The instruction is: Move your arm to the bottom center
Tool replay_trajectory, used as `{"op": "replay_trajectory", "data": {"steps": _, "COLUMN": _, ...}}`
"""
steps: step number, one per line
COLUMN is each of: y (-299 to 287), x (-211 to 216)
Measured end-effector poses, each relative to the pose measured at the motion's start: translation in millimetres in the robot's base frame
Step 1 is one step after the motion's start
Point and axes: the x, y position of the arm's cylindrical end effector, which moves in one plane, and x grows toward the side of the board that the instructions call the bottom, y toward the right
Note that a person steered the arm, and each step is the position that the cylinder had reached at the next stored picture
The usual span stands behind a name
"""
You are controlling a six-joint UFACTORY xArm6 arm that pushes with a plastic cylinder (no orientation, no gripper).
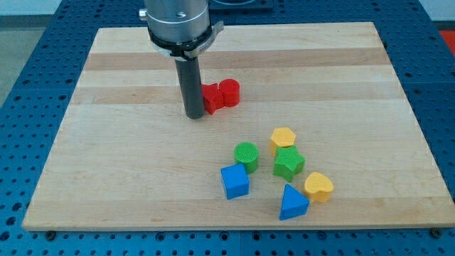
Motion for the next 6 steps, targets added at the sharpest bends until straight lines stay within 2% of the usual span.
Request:
{"op": "replay_trajectory", "data": {"steps": 1, "y": -27.5, "x": 26.4}}
{"op": "replay_trajectory", "data": {"steps": 3, "y": -36.8, "x": 157.7}}
{"op": "replay_trajectory", "data": {"steps": 4, "y": -1.4, "x": 184.7}}
{"op": "replay_trajectory", "data": {"steps": 5, "y": 37.7, "x": 184.5}}
{"op": "replay_trajectory", "data": {"steps": 6, "y": 37.7, "x": 184.5}}
